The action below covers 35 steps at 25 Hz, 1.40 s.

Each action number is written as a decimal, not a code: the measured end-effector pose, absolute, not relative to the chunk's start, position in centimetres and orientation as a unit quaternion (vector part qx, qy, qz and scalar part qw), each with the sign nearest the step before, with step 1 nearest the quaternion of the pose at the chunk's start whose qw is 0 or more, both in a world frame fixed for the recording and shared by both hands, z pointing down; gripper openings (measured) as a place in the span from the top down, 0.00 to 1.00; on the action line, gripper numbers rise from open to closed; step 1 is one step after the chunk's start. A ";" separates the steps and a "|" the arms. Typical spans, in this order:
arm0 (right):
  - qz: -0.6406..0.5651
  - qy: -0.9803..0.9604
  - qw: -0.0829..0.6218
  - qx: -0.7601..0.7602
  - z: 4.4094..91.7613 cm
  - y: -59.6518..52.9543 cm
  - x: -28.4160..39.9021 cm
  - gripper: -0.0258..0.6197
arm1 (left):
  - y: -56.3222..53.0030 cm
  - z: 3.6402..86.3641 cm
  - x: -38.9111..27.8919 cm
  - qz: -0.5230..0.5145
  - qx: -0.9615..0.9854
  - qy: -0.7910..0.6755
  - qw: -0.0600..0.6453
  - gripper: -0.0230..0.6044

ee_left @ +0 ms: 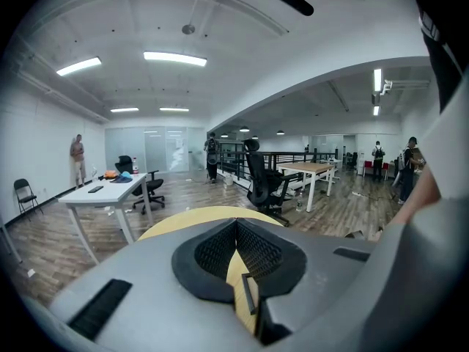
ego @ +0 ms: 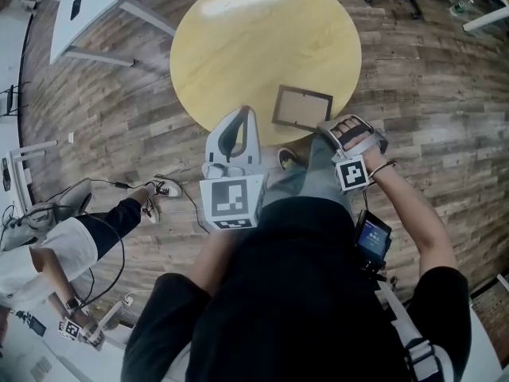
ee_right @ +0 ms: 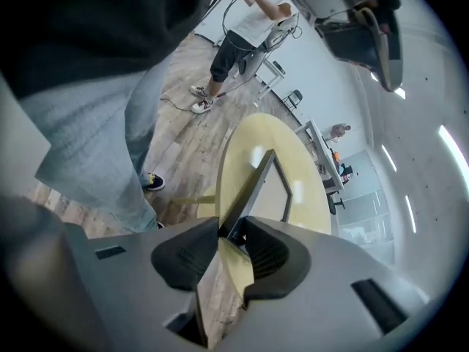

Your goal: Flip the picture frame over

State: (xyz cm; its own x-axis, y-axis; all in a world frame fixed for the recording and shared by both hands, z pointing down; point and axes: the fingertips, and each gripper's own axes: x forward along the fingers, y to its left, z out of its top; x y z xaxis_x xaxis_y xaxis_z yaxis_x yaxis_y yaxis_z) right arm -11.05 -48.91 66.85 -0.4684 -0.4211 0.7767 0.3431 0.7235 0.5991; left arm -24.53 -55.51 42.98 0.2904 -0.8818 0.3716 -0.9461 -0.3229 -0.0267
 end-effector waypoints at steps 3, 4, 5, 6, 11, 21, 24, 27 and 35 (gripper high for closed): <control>-0.315 -0.815 0.487 0.010 64.0 -48.3 -12.4 0.78 | -55.5 42.7 -25.0 0.158 0.794 -0.579 0.097 0.93; -0.286 -0.832 0.475 0.004 62.9 -48.1 -13.1 0.78 | -55.5 42.6 -25.2 0.156 0.793 -0.581 0.097 0.93; -0.257 -0.849 0.462 -0.002 61.9 -48.0 -13.8 0.78 | -55.6 42.5 -25.4 0.155 0.792 -0.582 0.096 0.93; -0.227 -0.865 0.448 -0.006 60.9 -47.9 -14.5 0.79 | -55.6 42.3 -25.5 0.153 0.792 -0.583 0.094 0.93; -0.039 -0.931 0.364 -0.003 56.8 -48.2 -16.8 0.80 | -55.6 41.2 -25.8 0.146 0.791 -0.587 0.087 0.93; 0.330 -0.911 0.207 0.134 57.4 -54.5 -14.1 0.82 | -55.8 40.8 -26.2 0.143 0.788 -0.593 0.087 0.93; 0.361 -0.890 0.207 0.186 59.1 -55.9 -12.4 0.84 | -55.8 40.8 -26.2 0.145 0.789 -0.590 0.088 0.93; 0.381 -0.875 0.200 0.223 60.2 -57.0 -11.2 0.84 | -55.9 41.2 -26.1 0.149 0.790 -0.588 0.093 0.93; 0.396 -0.852 0.209 0.273 62.4 -58.2 -9.4 0.79 | -56.0 41.4 -25.1 0.153 0.793 -0.582 0.094 0.93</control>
State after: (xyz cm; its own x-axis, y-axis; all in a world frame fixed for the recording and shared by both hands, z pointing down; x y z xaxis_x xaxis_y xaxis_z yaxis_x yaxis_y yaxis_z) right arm -9.45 -58.17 62.44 -0.7632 -0.2993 0.5727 -0.6307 0.5380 -0.5592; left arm -25.13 -56.01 41.39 0.2753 -0.8949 0.3513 -0.9521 -0.3043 -0.0292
